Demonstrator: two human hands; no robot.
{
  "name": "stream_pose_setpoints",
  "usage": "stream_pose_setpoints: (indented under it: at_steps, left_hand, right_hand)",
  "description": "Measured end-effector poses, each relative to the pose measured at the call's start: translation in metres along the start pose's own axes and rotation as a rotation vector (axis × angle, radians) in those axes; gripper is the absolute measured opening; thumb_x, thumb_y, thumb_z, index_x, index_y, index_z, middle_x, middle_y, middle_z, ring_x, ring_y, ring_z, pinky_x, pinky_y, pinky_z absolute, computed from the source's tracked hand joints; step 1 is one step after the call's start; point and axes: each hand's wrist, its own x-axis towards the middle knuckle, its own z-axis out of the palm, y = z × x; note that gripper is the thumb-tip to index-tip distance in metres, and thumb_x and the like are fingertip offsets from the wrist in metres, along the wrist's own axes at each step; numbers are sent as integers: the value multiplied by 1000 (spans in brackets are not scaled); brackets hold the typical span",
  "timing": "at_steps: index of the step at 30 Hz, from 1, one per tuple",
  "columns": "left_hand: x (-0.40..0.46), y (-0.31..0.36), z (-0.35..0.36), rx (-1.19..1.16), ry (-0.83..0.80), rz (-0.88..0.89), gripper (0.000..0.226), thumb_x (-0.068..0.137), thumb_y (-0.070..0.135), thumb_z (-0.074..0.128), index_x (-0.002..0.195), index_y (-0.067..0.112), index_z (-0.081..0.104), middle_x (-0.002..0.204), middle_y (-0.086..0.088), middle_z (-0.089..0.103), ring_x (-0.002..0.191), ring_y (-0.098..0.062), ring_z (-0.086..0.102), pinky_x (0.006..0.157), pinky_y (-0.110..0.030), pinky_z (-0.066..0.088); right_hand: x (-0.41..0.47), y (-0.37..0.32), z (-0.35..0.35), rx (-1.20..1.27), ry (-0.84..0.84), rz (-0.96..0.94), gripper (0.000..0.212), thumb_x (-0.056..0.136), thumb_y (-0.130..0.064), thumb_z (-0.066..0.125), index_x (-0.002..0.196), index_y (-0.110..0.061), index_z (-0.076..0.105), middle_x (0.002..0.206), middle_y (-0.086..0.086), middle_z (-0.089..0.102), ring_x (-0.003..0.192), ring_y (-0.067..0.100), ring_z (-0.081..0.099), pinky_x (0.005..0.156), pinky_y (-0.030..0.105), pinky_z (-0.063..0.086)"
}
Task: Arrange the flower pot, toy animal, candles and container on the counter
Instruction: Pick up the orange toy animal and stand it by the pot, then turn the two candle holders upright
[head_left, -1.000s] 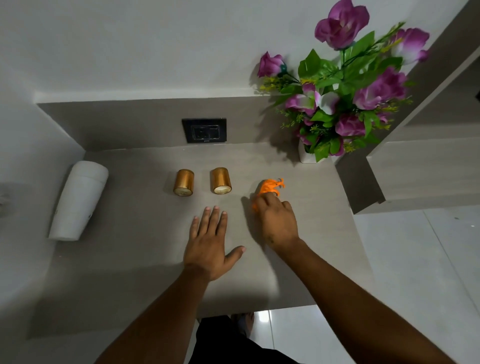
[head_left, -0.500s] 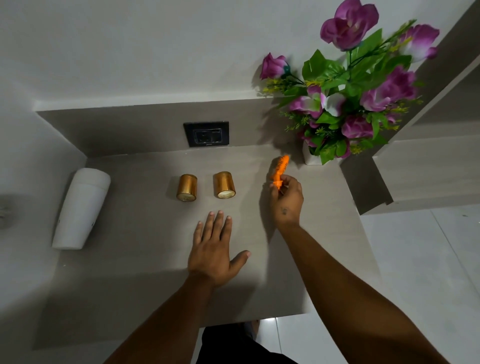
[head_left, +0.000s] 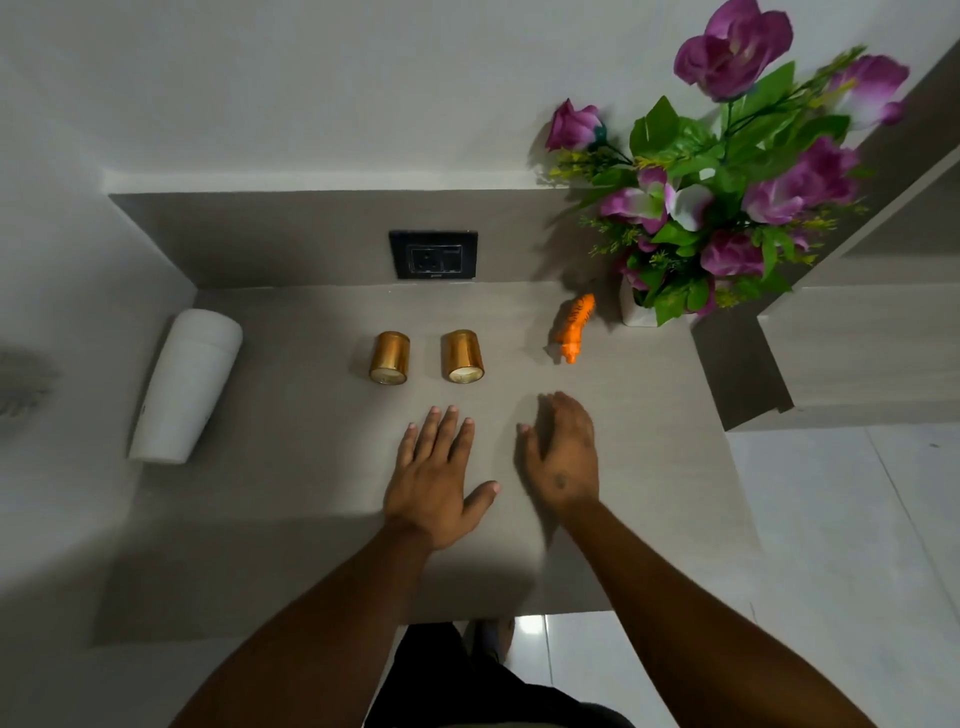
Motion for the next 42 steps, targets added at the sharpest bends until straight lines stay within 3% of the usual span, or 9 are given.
stream_pose_setpoints:
  at_steps: [6, 12, 17, 20, 22, 25, 29, 34, 42]
  left_hand:
    - [-39, -30, 8, 3, 36, -48, 95, 90, 85, 11, 163, 25, -3, 172, -4, -9, 157, -26, -17, 127, -54, 2]
    - [-45, -39, 12, -34, 46, -94, 97, 89, 87, 14, 163, 26, -1, 172, -5, -6, 157, -27, -14, 126, -56, 4]
    - [-43, -38, 12, -95, 74, -157, 101, 90, 86, 18, 163, 18, 0, 172, -8, -1, 158, -29, -1, 127, -52, 7]
    - [-28, -35, -4, -210, 172, -342, 100, 92, 77, 37, 160, 10, 8, 169, -16, 15, 154, -34, 20, 124, -50, 23]
    - [-9, -37, -21, -299, 277, -470, 95, 90, 69, 51, 155, 9, 15, 163, -18, 24, 148, -37, 29, 119, -53, 31]
    - [26, -49, -47, -350, 391, -556, 85, 86, 60, 65, 143, 7, 30, 152, -19, 35, 139, -38, 37, 112, -53, 37]
    - [56, -67, -62, -337, 352, -545, 73, 83, 49, 74, 132, 8, 38, 142, -18, 41, 130, -36, 44, 105, -49, 43]
    - [65, -74, -70, -428, 368, -505, 59, 82, 32, 78, 128, 16, 45, 134, -11, 47, 113, -32, 58, 85, -44, 58]
    - [91, -96, -95, -534, 460, -454, 37, 74, 38, 80, 104, 25, 62, 113, -4, 59, 92, -29, 63, 68, -28, 38]
  right_hand:
    - [-36, -15, 23, -395, -178, -115, 82, 100, -68, 21, 158, -9, 19, 165, 21, 13, 153, 36, 2, 123, 51, -1]
    - [-36, -19, 28, -485, -223, -96, 89, 96, -74, 10, 160, -11, 8, 166, 19, 3, 153, 35, -7, 122, 52, -7]
    - [-35, -26, 26, -443, -198, -54, 91, 96, -75, 18, 158, -9, 15, 166, 19, 9, 154, 34, -2, 123, 51, -2]
    - [-23, -44, 28, -301, -165, 35, 94, 89, -77, 39, 151, -8, 22, 158, 20, 26, 149, 37, 18, 122, 50, 20]
    - [-10, -61, 29, -189, -132, 70, 94, 84, -76, 53, 147, -11, 26, 148, 16, 33, 138, 33, 34, 112, 45, 39]
    - [20, -85, 33, -119, -75, 60, 86, 80, -68, 65, 137, -16, 28, 134, 11, 36, 118, 29, 47, 94, 40, 50]
    - [58, -108, 40, -123, -125, 122, 78, 78, -59, 75, 127, -17, 31, 124, 8, 34, 101, 27, 54, 80, 37, 53]
    - [81, -122, 45, -85, -172, 134, 63, 85, -39, 77, 126, -14, 37, 125, 11, 40, 102, 31, 59, 77, 36, 52]
    - [115, -119, 38, -27, -161, 186, 62, 82, -43, 77, 130, -15, 50, 127, 9, 49, 107, 30, 58, 91, 42, 54]
